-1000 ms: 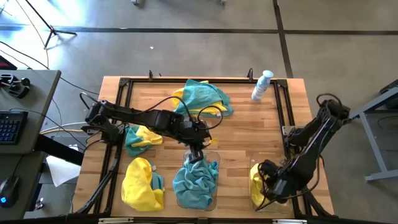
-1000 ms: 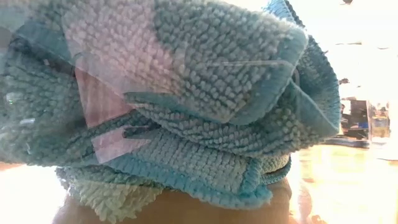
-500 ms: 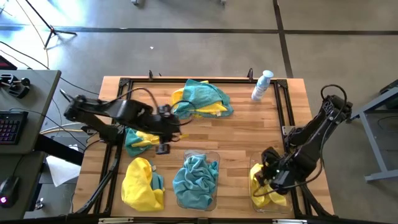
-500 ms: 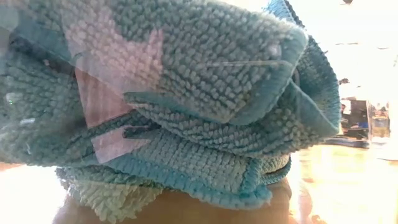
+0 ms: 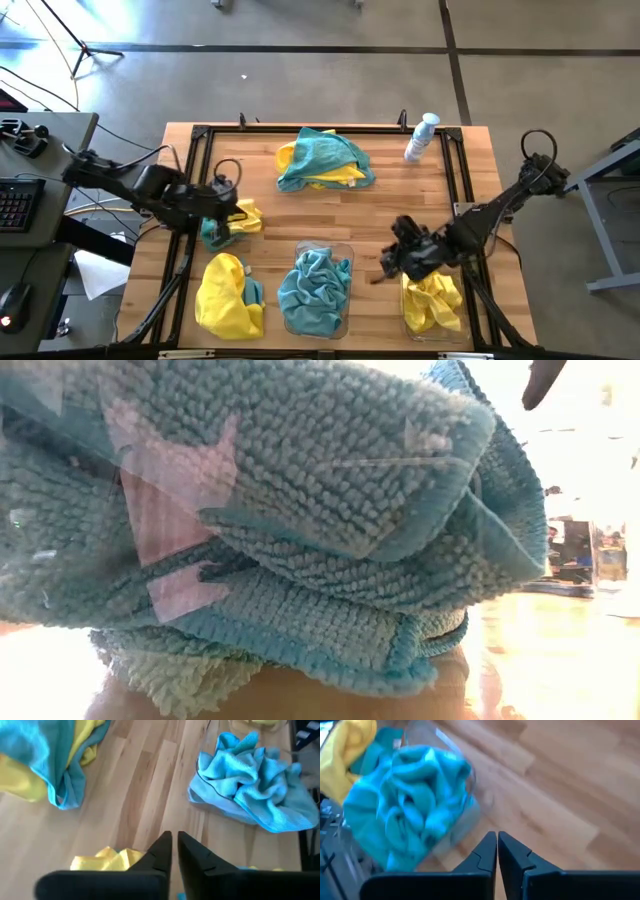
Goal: Sort microfiber towel by color & place in baskets
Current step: Put the yellow towel into the right transparent bin
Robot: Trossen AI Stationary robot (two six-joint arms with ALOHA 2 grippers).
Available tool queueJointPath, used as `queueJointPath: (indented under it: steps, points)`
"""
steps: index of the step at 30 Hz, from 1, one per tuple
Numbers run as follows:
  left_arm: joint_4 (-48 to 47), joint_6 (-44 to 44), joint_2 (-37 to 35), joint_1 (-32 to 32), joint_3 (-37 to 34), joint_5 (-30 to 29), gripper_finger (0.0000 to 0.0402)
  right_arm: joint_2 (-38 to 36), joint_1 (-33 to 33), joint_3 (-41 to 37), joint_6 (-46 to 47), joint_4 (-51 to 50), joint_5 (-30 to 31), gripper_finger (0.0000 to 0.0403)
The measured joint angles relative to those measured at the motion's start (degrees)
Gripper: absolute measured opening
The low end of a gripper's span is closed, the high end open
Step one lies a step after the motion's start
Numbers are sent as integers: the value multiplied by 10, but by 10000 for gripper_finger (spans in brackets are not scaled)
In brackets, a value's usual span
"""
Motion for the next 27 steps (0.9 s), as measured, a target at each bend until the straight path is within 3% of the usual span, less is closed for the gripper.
queueJointPath:
  steps: [9, 20, 27]
  points:
    - [16, -48, -75, -4, -78, 1, 7, 0, -105, 0, -150, 36, -20, 5]
    - [25, -47, -62, -4, -104, 9, 8, 0, -165, -2, -222, -2, -66, 0]
    - [44, -109, -43, -4, -105, 1, 19, 0, -194, -69, -266, 12, -119, 0]
